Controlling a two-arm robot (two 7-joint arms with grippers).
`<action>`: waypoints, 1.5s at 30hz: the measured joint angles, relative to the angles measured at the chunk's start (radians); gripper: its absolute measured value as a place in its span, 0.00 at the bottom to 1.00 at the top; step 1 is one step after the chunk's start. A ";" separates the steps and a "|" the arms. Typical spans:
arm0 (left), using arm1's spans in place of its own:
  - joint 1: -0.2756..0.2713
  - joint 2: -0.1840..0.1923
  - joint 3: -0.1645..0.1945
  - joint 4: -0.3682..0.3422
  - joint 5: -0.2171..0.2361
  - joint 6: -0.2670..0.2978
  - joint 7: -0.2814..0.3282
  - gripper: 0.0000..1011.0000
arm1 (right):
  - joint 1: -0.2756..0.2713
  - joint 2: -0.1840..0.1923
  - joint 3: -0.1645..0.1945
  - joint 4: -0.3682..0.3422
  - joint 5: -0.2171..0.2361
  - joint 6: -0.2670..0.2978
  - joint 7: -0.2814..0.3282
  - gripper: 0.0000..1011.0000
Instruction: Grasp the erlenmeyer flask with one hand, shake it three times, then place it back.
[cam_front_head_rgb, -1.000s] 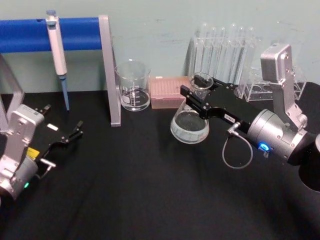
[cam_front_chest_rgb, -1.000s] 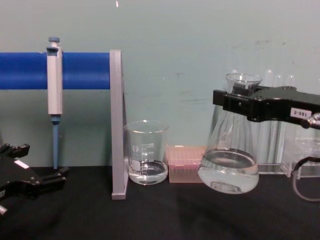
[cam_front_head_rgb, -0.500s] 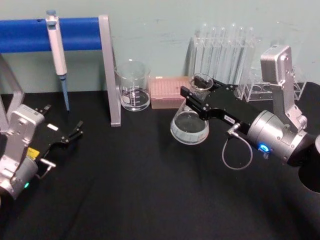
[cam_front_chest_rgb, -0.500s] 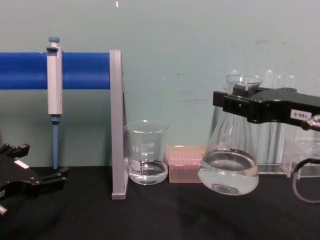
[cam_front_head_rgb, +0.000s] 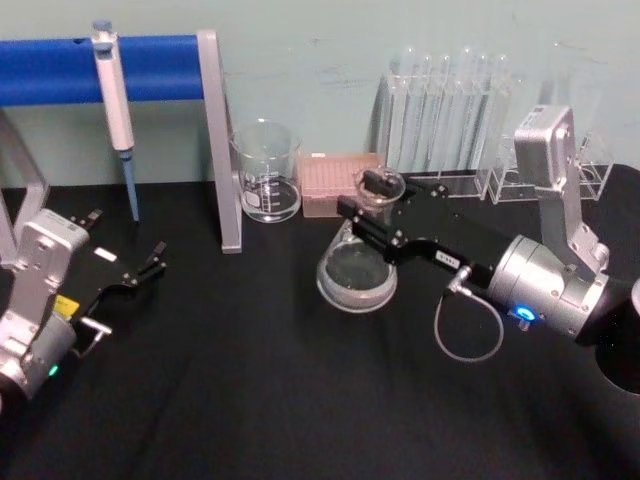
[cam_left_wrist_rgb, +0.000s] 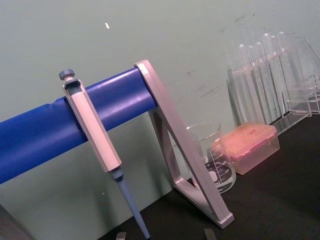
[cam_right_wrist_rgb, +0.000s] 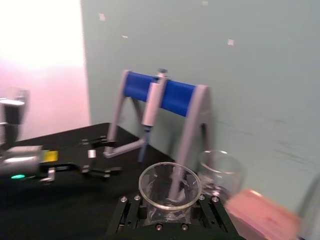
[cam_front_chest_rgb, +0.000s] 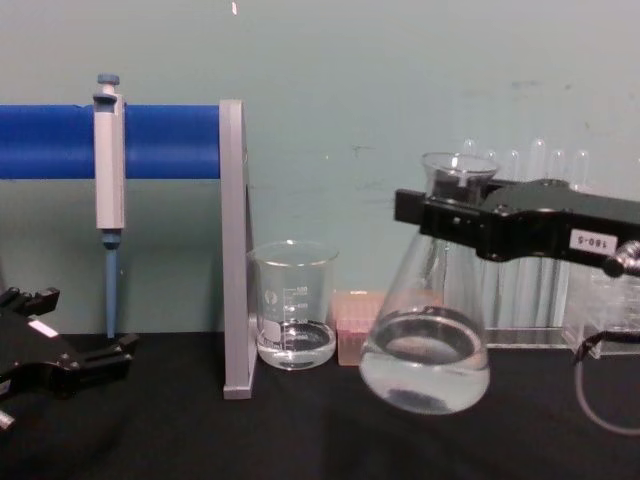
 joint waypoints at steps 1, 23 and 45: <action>0.000 0.000 0.000 0.000 0.000 0.000 0.000 0.99 | 0.001 0.003 -0.004 0.000 0.004 -0.005 0.012 0.44; 0.000 0.000 0.000 0.000 0.000 0.000 0.000 0.99 | 0.035 0.099 -0.118 -0.022 0.082 -0.076 0.236 0.44; 0.000 0.000 0.000 0.000 0.000 0.000 0.000 0.99 | 0.058 0.099 -0.156 -0.014 0.086 -0.083 0.156 0.44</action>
